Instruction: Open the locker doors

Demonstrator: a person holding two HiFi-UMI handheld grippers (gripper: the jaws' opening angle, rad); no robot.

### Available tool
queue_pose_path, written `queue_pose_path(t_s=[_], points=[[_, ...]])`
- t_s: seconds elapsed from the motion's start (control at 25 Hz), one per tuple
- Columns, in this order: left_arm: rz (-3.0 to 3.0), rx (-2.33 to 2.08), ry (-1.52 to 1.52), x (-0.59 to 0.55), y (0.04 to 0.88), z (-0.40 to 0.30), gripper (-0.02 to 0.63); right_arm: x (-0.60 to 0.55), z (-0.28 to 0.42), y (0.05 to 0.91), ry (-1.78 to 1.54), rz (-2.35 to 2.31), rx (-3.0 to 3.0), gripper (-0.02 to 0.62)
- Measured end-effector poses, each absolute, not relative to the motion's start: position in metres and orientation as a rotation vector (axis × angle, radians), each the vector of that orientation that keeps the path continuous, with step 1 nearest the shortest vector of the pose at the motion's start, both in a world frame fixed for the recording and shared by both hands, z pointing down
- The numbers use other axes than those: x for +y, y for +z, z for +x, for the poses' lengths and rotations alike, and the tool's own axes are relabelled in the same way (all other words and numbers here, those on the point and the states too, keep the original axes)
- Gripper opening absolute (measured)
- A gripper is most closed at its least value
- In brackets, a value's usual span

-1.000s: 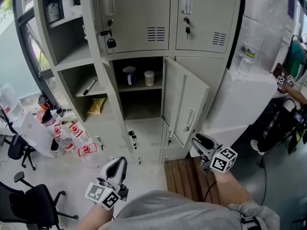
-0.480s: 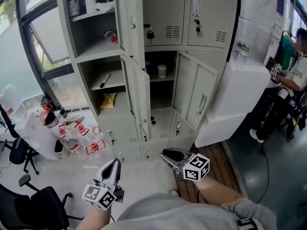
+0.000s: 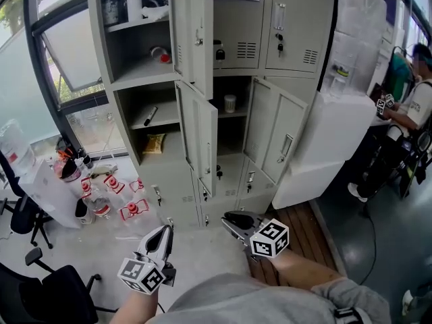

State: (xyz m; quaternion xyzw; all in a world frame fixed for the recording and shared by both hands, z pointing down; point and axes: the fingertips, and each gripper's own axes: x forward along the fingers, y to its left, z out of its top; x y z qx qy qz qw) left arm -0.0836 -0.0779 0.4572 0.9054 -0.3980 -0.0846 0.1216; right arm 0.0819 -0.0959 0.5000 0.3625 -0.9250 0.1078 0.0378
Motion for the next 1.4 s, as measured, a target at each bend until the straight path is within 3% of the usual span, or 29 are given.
queue_pose_path(t_s=[0.72,1.4], points=[[2.637,-1.143,-0.254,-0.084,0.46,-0.086,0.005,-0.106,0.097,0.494,0.364,1.262,-2.805,0.009],[2.632,-1.141,-0.258,-0.079,0.464,-0.1,0.005,-0.106,0.089,0.5,0.421,1.263,-2.79,0.006]])
